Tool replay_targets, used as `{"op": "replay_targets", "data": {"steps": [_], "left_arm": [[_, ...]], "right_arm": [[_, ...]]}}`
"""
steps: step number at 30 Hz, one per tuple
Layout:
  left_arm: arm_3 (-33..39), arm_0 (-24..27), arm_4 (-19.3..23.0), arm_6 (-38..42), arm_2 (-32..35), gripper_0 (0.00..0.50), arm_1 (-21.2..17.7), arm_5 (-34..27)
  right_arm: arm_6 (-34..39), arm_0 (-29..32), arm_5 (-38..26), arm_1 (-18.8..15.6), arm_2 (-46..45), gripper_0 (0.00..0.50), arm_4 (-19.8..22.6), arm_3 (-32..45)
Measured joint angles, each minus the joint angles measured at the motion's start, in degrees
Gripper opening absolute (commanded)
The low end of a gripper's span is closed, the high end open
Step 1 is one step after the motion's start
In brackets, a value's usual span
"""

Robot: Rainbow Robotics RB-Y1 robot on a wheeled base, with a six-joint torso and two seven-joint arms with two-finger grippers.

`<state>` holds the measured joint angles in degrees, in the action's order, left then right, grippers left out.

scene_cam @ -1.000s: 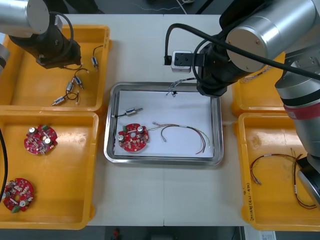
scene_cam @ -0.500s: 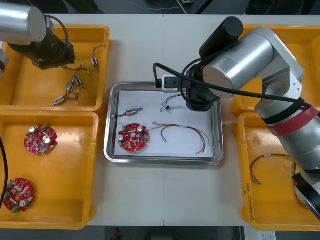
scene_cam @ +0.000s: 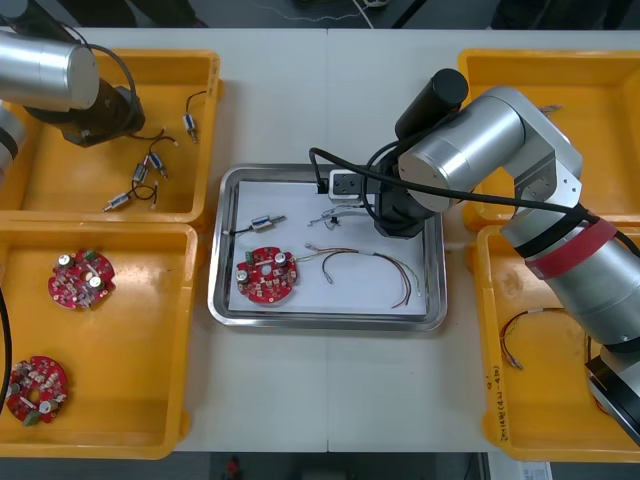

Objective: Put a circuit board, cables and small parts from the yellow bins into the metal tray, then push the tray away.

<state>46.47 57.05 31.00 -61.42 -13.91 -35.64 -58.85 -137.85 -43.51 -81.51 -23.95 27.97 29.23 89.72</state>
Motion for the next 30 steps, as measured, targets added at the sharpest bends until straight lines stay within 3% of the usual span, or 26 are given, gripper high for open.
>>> {"op": "replay_targets", "data": {"steps": [2,3,21,30], "left_arm": [[-0.9,0.0,0.0,0.0,-0.4,0.5,0.0,1.1],[-1.2,0.0,0.0,0.0,-0.4,0.5,0.0,1.5],[-4.0,0.2,-2.0,0.1,-0.4,0.5,0.2,5.4],[-4.1,0.3,-2.0,0.1,-0.4,0.5,0.3,5.4]], "right_arm": [[0.0,0.1,-0.1,0.0,0.0,0.481,0.0,0.0],[0.0,0.1,-0.2,0.0,0.0,0.5,0.0,0.0],[0.0,0.1,-1.1,0.0,0.0,0.5,0.0,2.0],[0.0,0.1,-11.6,0.0,-3.5,0.5,0.1,8.9]]}}
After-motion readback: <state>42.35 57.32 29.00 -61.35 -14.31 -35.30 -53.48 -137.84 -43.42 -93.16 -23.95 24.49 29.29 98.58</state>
